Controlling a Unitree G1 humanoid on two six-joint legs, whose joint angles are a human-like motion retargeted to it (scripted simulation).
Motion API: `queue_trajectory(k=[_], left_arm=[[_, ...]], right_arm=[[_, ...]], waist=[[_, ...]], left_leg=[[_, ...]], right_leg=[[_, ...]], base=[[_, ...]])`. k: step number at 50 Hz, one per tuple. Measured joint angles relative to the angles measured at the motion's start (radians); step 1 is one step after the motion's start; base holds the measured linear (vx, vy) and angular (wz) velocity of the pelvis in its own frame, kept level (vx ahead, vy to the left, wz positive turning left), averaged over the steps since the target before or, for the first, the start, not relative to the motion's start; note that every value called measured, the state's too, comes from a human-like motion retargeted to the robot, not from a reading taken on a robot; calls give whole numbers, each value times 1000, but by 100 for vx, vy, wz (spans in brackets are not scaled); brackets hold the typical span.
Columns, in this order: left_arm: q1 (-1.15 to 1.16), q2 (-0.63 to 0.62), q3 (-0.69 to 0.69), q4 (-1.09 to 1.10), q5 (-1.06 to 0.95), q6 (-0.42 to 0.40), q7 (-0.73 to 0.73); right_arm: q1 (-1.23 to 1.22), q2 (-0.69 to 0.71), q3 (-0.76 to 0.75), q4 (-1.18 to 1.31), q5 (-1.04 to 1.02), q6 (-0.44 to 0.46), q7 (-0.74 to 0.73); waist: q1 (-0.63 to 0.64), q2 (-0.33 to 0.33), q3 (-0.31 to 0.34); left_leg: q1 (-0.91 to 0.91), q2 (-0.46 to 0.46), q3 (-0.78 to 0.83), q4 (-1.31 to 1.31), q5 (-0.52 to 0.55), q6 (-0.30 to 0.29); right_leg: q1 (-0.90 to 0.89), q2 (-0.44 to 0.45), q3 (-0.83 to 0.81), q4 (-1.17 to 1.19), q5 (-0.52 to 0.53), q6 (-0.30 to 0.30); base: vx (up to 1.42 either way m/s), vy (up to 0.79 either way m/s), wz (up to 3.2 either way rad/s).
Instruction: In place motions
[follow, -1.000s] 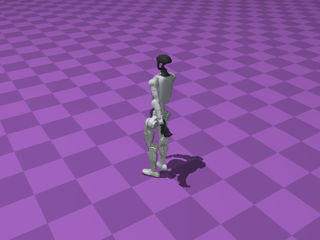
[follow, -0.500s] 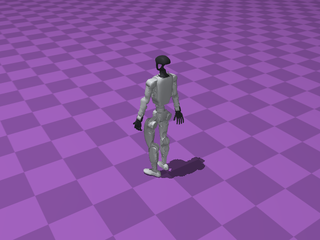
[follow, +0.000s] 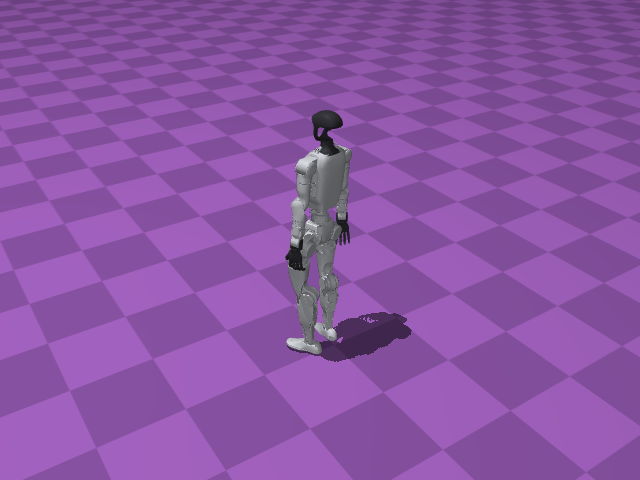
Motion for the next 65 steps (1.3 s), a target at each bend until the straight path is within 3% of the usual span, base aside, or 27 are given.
queue_trajectory(k=[6,10,15,23,30,37,44,51,53,55,60,65], left_arm=[[299,-16,148,142,-55,129,-8],[462,-61,217,141,-54,111,-12],[506,-79,221,142,-92,143,13],[204,-9,72,133,-164,77,18],[-143,31,-59,-48,-164,35,-12],[-384,22,-40,-262,-178,-36,-74],[-434,16,-108,-346,-133,-73,-37],[-283,2,-129,-230,-56,-70,-37],[-212,1,-118,-148,-33,-53,-40],[-135,2,-81,-54,-7,-19,-30],[99,-8,11,136,-10,74,56],[386,-52,97,127,4,81,23]], right_arm=[[-248,82,98,-215,26,-75,147],[-349,134,138,-344,112,-112,227],[-372,145,163,-425,149,-187,240],[-201,82,117,-278,8,-167,183],[20,-20,-21,36,-120,-71,-43],[300,-139,-173,60,-92,39,-119],[421,-163,-210,60,-114,101,-147],[252,-91,-89,60,-112,100,-93],[155,-60,-47,60,-99,66,-66],[55,-27,-4,39,-82,15,-34],[-125,56,54,-177,10,-91,91],[-258,120,122,-363,125,-147,205]], waist=[[1,-1,10],[-8,1,22],[-15,1,22],[-28,-3,8],[-39,-2,8],[-46,2,37],[-20,1,40],[-9,9,22],[-68,7,20],[10,7,13],[-5,0,12],[-15,5,0]], left_leg=[[9,10,23,0,-11,-7],[17,17,41,3,-20,-11],[15,18,44,7,-20,-12],[3,7,32,7,-11,-5],[-15,6,28,10,-7,3],[-20,-5,20,14,-8,12],[-10,-19,5,13,-5,14],[-10,-14,-1,9,-2,11],[-9,-23,-58,10,5,12],[4,-4,27,3,-7,4],[18,-6,23,4,-17,3],[24,5,45,2,-29,-1]], right_leg=[[-18,9,26,10,5,-2],[-26,14,49,16,10,-4],[-30,12,54,19,13,-5],[-27,6,39,12,19,-6],[-36,0,49,8,30,-1],[-46,-7,84,14,32,-2],[-30,-16,73,11,28,-7],[-22,-13,35,7,24,-5],[-5,-21,-37,-8,35,-1],[-14,-10,43,8,20,2],[-16,-5,37,8,24,-4],[-29,7,62,13,24,-6]], base=[[-3,-2,-16],[-4,1,-28],[0,0,0],[0,0,0],[0,1,-7],[-2,3,-23],[0,0,0],[1,0,30],[2,-3,104],[2,-4,-80],[2,-4,-17],[6,-3,-26]])
